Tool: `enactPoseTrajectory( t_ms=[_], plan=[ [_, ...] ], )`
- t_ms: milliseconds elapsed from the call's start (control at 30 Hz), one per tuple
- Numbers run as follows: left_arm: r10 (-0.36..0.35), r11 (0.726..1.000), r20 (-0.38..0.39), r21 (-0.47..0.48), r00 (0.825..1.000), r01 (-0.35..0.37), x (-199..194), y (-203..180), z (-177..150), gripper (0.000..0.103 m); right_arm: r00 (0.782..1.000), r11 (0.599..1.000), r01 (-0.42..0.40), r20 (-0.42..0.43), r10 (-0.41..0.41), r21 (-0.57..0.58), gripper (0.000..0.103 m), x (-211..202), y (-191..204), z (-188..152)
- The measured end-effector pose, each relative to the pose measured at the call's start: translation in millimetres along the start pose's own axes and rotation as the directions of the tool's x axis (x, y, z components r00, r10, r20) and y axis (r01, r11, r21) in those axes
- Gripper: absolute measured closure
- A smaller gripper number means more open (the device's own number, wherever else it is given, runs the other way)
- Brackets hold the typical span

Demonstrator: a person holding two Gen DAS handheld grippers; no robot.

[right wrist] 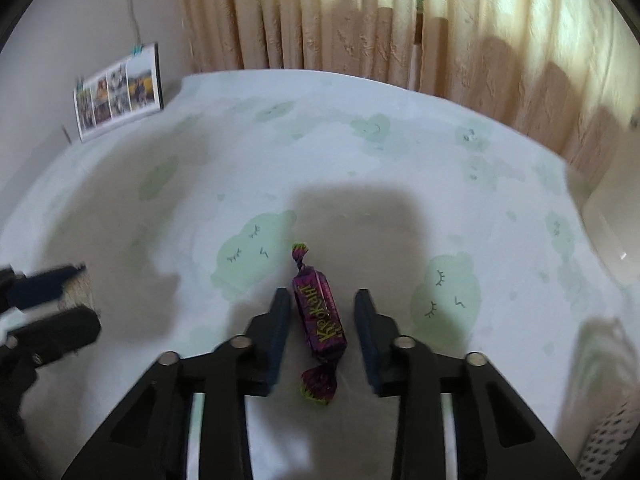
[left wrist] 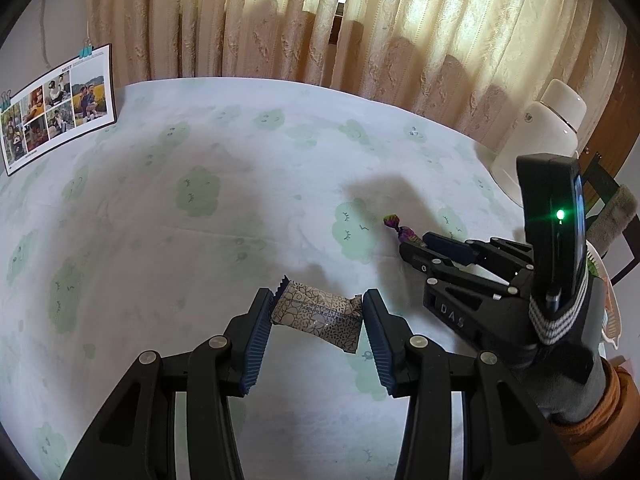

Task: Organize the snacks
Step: 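Grasp the purple wrapped candy with the right tool while the left tool holds the snack bar, then carry the purple candy into the basket and open the right tool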

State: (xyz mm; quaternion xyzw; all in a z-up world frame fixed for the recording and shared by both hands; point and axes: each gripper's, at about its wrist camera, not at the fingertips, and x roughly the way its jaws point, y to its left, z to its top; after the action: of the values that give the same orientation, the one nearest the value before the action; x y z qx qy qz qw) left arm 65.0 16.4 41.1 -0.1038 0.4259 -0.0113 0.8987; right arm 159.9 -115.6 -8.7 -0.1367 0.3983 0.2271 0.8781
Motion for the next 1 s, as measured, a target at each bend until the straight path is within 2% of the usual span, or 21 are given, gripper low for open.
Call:
enactPoseTrajectory(
  t_ms=[67, 167, 533, 800, 1000],
  plan=[
    [0.000, 1.000, 0.001, 0.000, 1.000, 0.000, 0, 0, 0, 0.061, 1.000, 1.000, 0.006, -0.001, -0.006, -0.011, 0.083, -2, 4, -1],
    [0.000, 1.000, 0.001, 0.001, 1.000, 0.000, 0, 0, 0, 0.061, 1.000, 1.000, 0.004, 0.002, -0.004, -0.005, 0.086, -5, 6, -4],
    [-0.010, 1.000, 0.008, 0.020, 1.000, 0.010, -2, -1, -1, 0.061, 0.995, 0.997, -0.033, 0.097, 0.027, 0.066, 0.086, -50, 7, -14],
    [-0.021, 0.999, 0.013, 0.037, 1.000, 0.021, -3, -8, -3, 0.061, 0.988, 0.993, -0.024, 0.157, 0.005, 0.119, 0.086, -87, -1, -26],
    [-0.030, 0.998, 0.015, 0.048, 0.999, 0.029, -4, -12, -5, 0.061, 0.979, 0.983, 0.008, 0.200, -0.046, 0.185, 0.086, -119, -22, -39]
  ],
)
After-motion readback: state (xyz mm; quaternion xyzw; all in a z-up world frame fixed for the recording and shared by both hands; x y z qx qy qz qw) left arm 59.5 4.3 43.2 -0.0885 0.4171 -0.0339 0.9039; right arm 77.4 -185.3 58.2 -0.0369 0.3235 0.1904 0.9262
